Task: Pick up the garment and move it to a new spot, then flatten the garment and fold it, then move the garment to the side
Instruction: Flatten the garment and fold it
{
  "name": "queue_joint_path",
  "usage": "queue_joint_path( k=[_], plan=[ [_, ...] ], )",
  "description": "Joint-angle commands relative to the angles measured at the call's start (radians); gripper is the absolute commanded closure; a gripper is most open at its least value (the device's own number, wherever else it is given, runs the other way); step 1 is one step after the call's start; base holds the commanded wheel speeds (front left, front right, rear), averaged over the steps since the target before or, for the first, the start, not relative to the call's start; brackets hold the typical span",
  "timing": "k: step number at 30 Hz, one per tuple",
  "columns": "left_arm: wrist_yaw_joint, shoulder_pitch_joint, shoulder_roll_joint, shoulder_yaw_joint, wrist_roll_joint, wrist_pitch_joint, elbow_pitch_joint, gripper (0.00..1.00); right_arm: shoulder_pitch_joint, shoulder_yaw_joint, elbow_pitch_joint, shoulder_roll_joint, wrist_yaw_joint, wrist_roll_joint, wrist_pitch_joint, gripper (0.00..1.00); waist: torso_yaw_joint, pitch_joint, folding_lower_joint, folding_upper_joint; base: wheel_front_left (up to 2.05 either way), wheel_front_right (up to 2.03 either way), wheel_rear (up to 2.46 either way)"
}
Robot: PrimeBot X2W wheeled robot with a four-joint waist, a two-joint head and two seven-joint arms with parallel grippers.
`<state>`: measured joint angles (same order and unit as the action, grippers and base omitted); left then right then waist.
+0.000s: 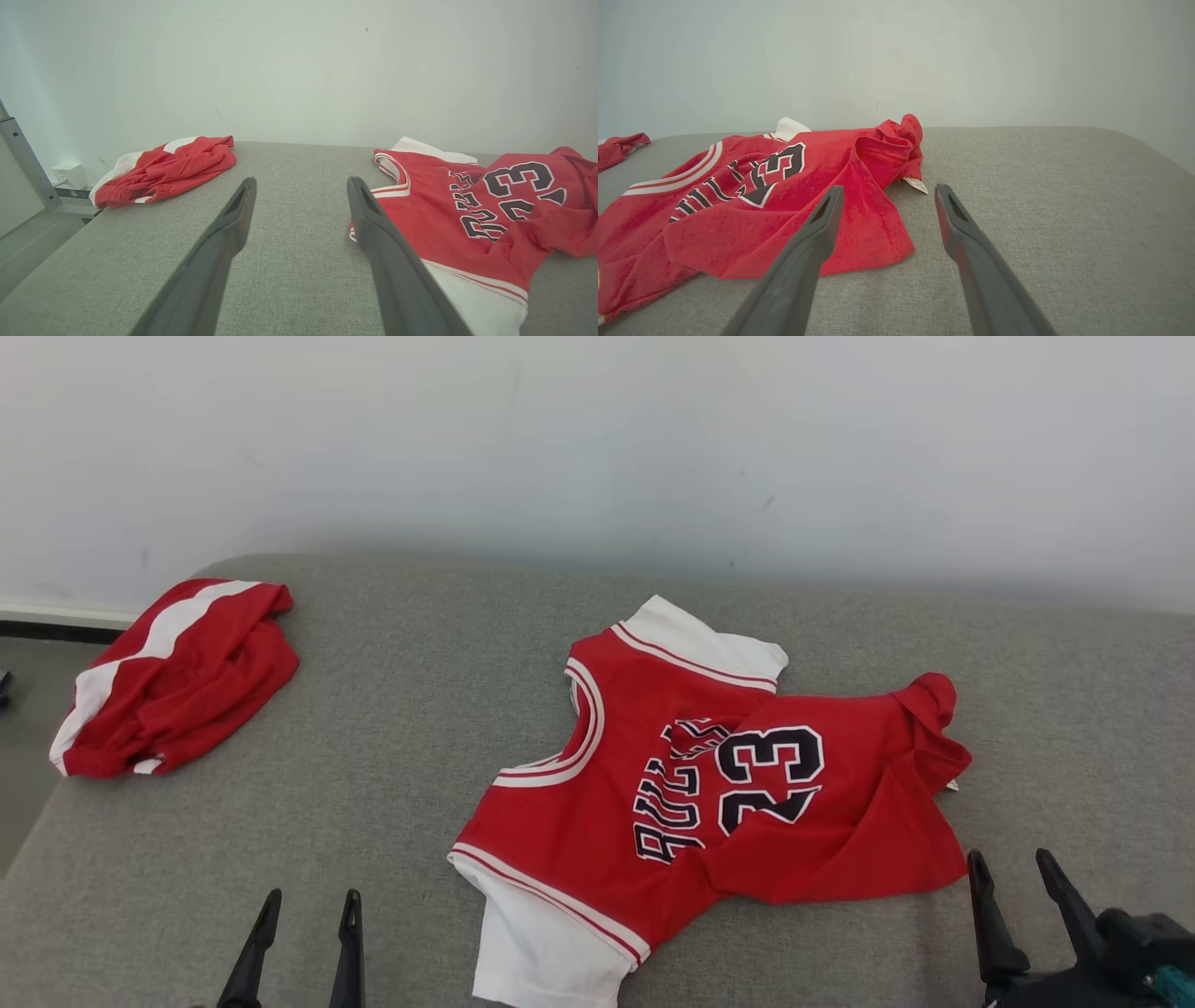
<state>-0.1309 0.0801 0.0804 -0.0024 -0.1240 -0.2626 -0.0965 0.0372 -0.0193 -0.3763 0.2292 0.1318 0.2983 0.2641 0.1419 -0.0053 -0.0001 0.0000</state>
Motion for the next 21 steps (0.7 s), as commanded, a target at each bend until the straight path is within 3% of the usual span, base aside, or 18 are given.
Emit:
queue_joint_path(
  k=[1, 15, 16, 17, 19, 21],
  plan=[
    [0.001, -0.011, 0.002, -0.003, -0.008, -0.003, -0.003, 0.0, 0.028, -0.008, -0.029, 0.013, -0.002, -0.006, 0.0, 0.0, 0.018, 0.014, 0.0001, 0.0, 0.0, 0.0, 0.0],
    [0.001, -0.057, -0.001, -0.026, -0.026, -0.003, -0.017, 0.0, 0.265, -0.045, -0.469, 0.047, -0.002, 0.015, -0.004, 0.0, 0.107, 0.08, 0.0001, 0.0, 0.0, 0.0, 0.0],
    [0.001, -0.063, -0.002, -0.025, -0.025, -0.003, -0.018, 0.0, 0.273, -0.052, -0.494, 0.045, -0.002, 0.022, -0.004, 0.09, 0.11, 0.083, 0.0001, 0.0, 0.0, 0.0, 0.0],
    [0.001, -0.066, -0.002, -0.023, -0.023, -0.003, -0.018, 0.0, 0.283, -0.055, -0.52, 0.04, -0.002, 0.032, -0.004, 0.35, 0.111, 0.086, 0.0001, 0.0, 0.0, 0.0, 0.0],
    [0.001, -0.064, -0.002, -0.021, -0.024, -0.003, -0.02, 0.0, 0.298, -0.066, -0.555, 0.032, -0.002, 0.05, -0.004, 1.0, 0.112, 0.088, 0.0001, 0.0, 0.0, 0.0, 0.0],
    [0.001, -0.058, -0.002, -0.015, -0.024, -0.003, -0.022, 0.0, 0.303, -0.077, -0.569, 0.024, -0.002, 0.063, -0.004, 1.0, 0.106, 0.085, 0.0001, 0.0, 0.0, 0.0, 0.0]
  ],
)
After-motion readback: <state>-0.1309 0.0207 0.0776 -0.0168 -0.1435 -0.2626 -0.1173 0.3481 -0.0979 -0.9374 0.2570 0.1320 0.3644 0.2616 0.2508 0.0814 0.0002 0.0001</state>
